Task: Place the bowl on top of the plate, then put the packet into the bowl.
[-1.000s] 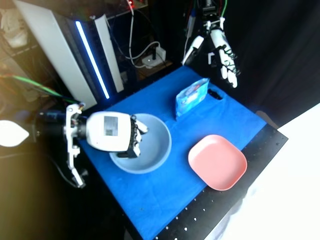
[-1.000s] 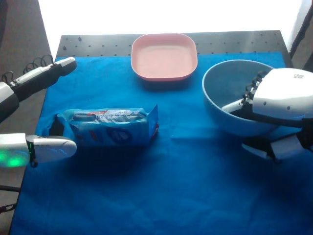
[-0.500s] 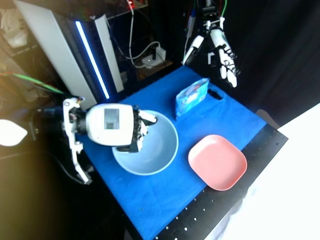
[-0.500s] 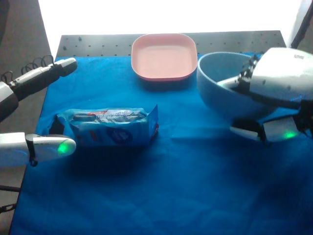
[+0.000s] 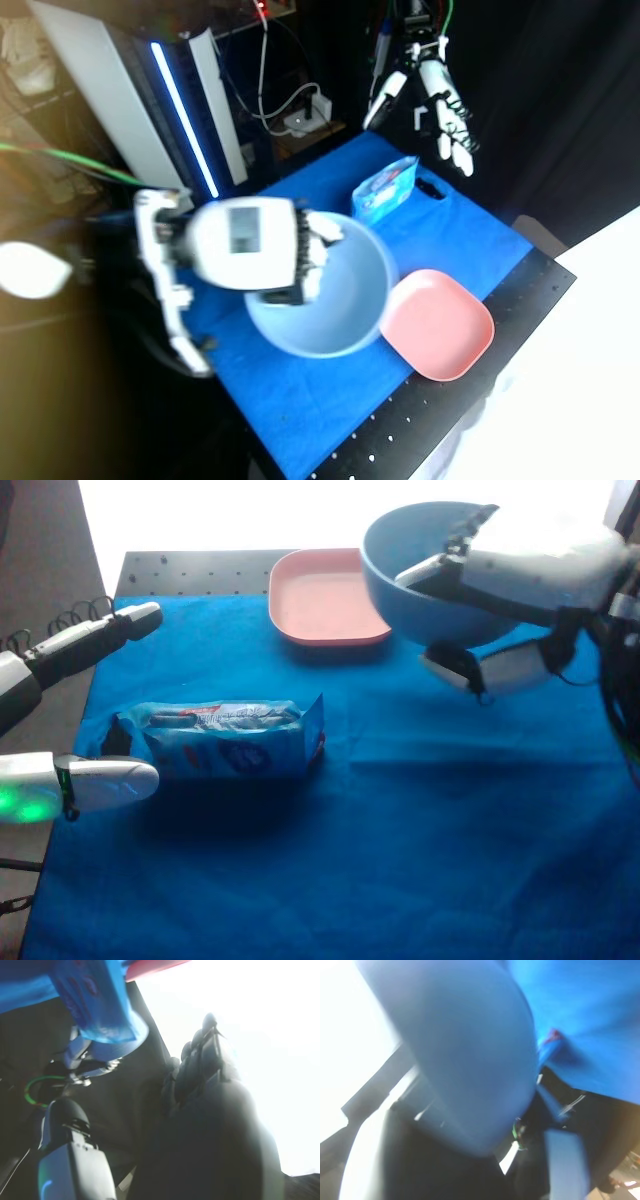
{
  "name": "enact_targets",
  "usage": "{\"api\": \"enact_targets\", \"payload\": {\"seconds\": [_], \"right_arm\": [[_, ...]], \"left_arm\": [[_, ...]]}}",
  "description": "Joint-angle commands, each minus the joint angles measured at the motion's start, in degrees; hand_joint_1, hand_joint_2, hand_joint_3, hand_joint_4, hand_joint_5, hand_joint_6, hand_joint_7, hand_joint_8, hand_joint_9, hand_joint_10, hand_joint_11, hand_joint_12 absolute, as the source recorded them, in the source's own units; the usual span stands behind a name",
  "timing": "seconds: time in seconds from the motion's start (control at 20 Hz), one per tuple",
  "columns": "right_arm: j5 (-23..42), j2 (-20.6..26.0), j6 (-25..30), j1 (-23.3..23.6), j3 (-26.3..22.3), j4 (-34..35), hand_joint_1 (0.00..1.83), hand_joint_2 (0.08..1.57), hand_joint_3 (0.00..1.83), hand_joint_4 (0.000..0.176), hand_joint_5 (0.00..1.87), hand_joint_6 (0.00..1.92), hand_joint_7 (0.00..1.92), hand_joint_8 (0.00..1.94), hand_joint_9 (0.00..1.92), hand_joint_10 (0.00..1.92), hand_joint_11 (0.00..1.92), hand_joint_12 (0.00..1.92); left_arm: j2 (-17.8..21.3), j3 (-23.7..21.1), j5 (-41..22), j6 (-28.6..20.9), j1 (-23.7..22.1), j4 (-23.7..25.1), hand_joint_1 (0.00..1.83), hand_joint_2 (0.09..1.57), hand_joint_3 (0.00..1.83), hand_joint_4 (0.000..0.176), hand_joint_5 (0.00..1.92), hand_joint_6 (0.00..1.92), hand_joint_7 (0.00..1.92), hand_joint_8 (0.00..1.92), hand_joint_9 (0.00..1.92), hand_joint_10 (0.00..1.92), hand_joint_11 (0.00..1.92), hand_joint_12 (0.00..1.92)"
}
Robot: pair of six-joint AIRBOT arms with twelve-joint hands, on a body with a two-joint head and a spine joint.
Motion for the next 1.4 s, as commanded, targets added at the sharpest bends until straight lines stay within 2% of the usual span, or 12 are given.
{"api": "enact_targets", "payload": {"seconds": [0.0,0.15,0.25,0.3,0.4,0.45,0.6,0.75,0.95,1.2,1.25,1.35], "right_arm": [[5.28,-0.66,0.11,1.81,0.82,2.71,0.99,1.03,0.83,0.000,0.69,1.92,1.33,1.94,1.50,1.92,1.53,1.92],[3.87,-3.65,0.11,4.25,3.59,2.70,0.91,1.47,0.33,0.000,1.12,1.92,1.36,1.94,1.51,1.92,1.54,1.92],[2.41,-6.12,0.11,5.78,6.06,2.70,1.18,1.43,0.23,0.000,1.11,1.92,1.36,1.94,1.50,1.92,1.54,1.92],[1.75,-7.10,0.11,6.34,6.99,2.70,1.04,1.49,0.13,0.000,1.12,1.92,1.36,1.94,1.50,1.92,1.53,1.92],[0.71,-8.87,0.11,7.21,8.64,2.69,0.17,1.49,0.02,0.000,1.01,1.90,1.32,1.94,1.42,1.92,1.45,1.92],[-0.09,-10.22,0.11,7.71,10.00,2.69,0.12,1.54,0.02,0.000,1.08,1.92,1.33,1.94,1.41,1.92,1.41,1.92],[-2.14,-13.34,0.11,8.32,12.52,2.78,0.57,1.46,0.00,0.000,1.18,1.92,1.40,1.94,1.48,1.92,1.47,1.92],[-4.33,-16.03,0.11,8.38,14.46,2.81,1.32,1.32,0.00,0.000,1.10,1.92,1.38,1.94,1.52,1.92,1.50,1.92],[-8.26,-19.62,0.11,8.36,18.19,2.75,1.51,1.32,0.00,0.000,1.02,1.92,1.34,1.94,1.45,1.92,1.46,1.92],[-11.67,-22.90,0.11,8.34,21.70,2.28,1.15,1.18,0.00,0.000,0.90,1.18,1.33,1.94,1.47,1.92,1.44,1.92],[-12.41,-23.49,0.11,8.35,22.43,2.20,1.42,1.17,0.00,0.000,0.94,1.77,1.32,1.94,1.48,1.92,1.49,1.92],[-13.12,-24.37,0.11,8.35,23.64,2.18,1.45,1.17,0.00,0.000,1.03,1.92,1.30,1.94,1.46,1.92,1.47,1.92]], "left_arm": [[-0.17,0.32,-7.14,-0.44,-0.20,-1.00,0.63,0.92,0.00,0.067,0.11,0.00,0.05,0.00,0.02,0.00,0.05,0.03],[-0.26,0.44,-6.92,-0.46,-0.20,-0.98,0.62,0.93,0.00,0.051,0.11,0.00,0.06,0.01,0.05,0.01,0.08,0.05],[-0.35,0.53,-6.80,-0.49,-0.20,-0.96,0.63,0.92,0.00,0.059,0.11,0.00,0.07,0.01,0.06,0.01,0.10,0.06],[-0.42,0.61,-6.79,-0.53,-0.22,-0.95,0.64,0.92,0.00,0.068,0.12,0.00,0.08,0.01,0.07,0.01,0.11,0.07],[-0.59,0.78,-6.71,-0.65,-0.22,-0.94,0.64,0.93,0.00,0.042,0.11,0.00,0.08,0.01,0.08,0.01,0.11,0.07],[-0.72,0.90,-6.59,-0.76,-0.23,-0.90,0.65,0.92,0.00,0.042,0.12,0.00,0.08,0.01,0.08,0.01,0.11,0.07],[-0.92,0.97,-6.67,-0.89,-0.26,-0.86,0.66,0.93,0.00,0.037,0.08,0.00,0.08,0.00,0.08,0.01,0.10,0.07],[-0.98,0.99,-6.91,-1.07,-0.28,-0.86,0.72,0.91,0.00,0.055,0.09,0.01,0.08,0.00,0.08,0.01,0.11,0.07],[-1.10,1.22,-6.93,-1.22,-0.58,-0.71,0.68,0.92,0.00,0.065,0.09,0.01,0.09,0.00,0.09,0.01,0.13,0.08],[-1.27,1.52,-6.88,-1.32,-1.02,-0.43,0.67,0.93,0.00,0.049,0.10,0.01,0.10,0.01,0.10,0.01,0.13,0.08],[-1.31,1.57,-6.78,-1.33,-1.10,-0.34,0.67,0.92,0.00,0.056,0.10,0.00,0.10,0.00,0.10,0.01,0.13,0.08],[-1.49,1.76,-6.61,-1.36,-1.35,-0.16,0.65,0.93,0.00,0.048,0.11,0.00,0.11,0.00,0.11,0.01,0.14,0.08]]}}
